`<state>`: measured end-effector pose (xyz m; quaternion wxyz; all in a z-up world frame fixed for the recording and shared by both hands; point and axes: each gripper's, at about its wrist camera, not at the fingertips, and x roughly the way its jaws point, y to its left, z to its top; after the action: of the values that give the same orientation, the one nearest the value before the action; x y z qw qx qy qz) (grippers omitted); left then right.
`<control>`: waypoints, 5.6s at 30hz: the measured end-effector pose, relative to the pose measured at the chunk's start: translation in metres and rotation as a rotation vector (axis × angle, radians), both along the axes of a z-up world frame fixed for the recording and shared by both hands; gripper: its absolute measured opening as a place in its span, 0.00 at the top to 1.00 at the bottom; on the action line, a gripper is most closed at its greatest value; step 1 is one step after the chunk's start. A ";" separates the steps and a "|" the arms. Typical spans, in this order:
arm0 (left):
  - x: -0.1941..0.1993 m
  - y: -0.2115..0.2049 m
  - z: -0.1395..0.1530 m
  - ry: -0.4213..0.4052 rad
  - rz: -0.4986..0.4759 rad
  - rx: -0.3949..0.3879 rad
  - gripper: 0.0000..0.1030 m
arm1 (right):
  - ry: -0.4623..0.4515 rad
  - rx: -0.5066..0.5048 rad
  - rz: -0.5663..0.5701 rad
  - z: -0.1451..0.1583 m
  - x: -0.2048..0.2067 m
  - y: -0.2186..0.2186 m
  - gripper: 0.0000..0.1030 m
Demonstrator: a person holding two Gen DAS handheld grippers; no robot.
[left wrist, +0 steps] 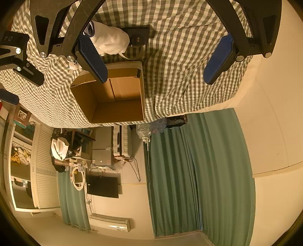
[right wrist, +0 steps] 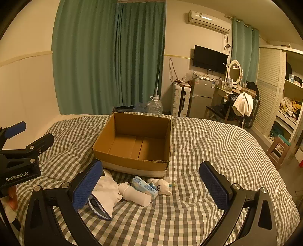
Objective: Organize objects
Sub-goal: 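Move the right gripper toward the white sock beside the box, then grasp the white sock with the right gripper while the left gripper approaches the black container, then grasp the black round container with the left gripper and lift it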
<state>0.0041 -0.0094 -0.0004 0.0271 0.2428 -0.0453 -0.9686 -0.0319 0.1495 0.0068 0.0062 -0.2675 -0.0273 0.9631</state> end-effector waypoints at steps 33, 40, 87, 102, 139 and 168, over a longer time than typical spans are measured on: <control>0.002 -0.012 -0.006 -0.047 -0.010 0.022 0.00 | -0.010 0.027 0.040 0.004 0.001 -0.028 0.00; 0.001 -0.020 -0.011 -0.064 -0.003 0.038 0.00 | -0.025 0.038 0.070 0.001 -0.001 -0.042 0.00; -0.052 -0.056 -0.116 -0.415 -0.022 0.022 0.00 | -0.460 0.052 0.225 -0.125 -0.069 -0.090 0.57; -0.071 -0.033 -0.140 -0.517 -0.102 0.048 0.00 | -0.250 0.000 0.144 -0.073 -0.057 -0.054 0.73; -0.114 -0.013 -0.176 -0.710 -0.267 0.097 0.23 | -0.269 -0.068 0.019 -0.105 -0.084 -0.007 0.73; -0.029 -0.011 -0.019 -0.285 -0.235 0.031 0.23 | -0.063 0.033 0.077 -0.006 -0.012 -0.045 0.73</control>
<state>-0.0246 -0.0200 -0.0198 -0.0968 0.3711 -0.0620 -0.9214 -0.0443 0.1042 0.0010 -0.0274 -0.2963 -0.0538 0.9532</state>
